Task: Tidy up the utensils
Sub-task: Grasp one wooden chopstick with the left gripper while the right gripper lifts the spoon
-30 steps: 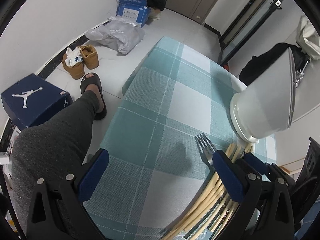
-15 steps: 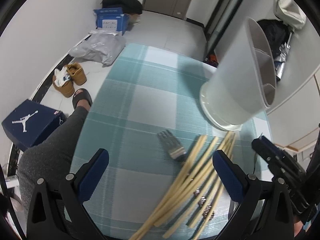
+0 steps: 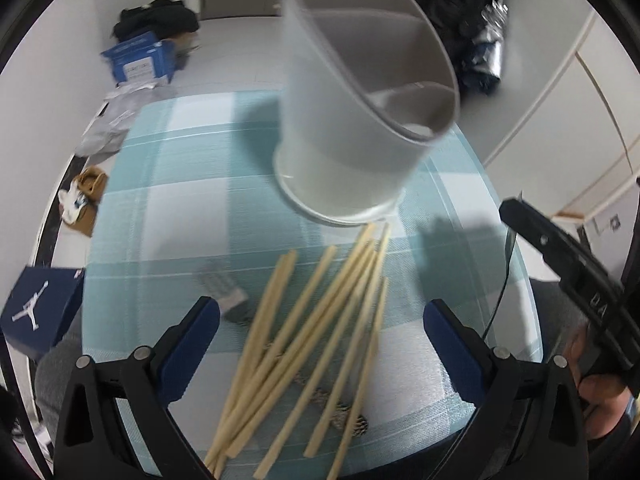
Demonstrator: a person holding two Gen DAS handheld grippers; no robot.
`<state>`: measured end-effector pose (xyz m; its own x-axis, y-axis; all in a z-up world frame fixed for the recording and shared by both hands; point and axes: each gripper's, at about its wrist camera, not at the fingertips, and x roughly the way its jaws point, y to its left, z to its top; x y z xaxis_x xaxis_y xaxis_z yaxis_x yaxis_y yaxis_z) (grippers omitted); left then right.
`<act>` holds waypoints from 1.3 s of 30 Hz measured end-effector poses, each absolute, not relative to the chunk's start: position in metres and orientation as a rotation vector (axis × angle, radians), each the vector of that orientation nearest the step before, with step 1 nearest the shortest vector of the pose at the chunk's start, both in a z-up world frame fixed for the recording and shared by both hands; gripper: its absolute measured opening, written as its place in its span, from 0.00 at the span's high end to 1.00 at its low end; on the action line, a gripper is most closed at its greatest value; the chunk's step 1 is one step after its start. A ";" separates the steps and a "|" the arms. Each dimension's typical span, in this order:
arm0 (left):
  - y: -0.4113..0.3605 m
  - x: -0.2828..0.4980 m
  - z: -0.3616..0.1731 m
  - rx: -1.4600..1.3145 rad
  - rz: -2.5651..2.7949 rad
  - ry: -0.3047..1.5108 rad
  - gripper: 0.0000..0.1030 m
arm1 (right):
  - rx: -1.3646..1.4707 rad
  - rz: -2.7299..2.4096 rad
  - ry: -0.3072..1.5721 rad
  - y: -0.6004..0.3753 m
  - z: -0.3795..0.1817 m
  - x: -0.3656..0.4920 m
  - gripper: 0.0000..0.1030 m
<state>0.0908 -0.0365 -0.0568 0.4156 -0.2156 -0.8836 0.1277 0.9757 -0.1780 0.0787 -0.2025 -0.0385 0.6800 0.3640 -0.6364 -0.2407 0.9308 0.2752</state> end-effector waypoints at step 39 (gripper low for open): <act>-0.103 0.100 -0.074 0.126 -0.358 1.289 0.98 | 0.325 0.303 0.720 -0.263 -0.054 0.082 0.68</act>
<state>0.1003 -0.1028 -0.0744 0.2317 -0.1897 -0.9541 0.3291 0.9383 -0.1066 0.0818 -0.2632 -0.0539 0.7130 0.3783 -0.5904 -0.1582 0.9071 0.3901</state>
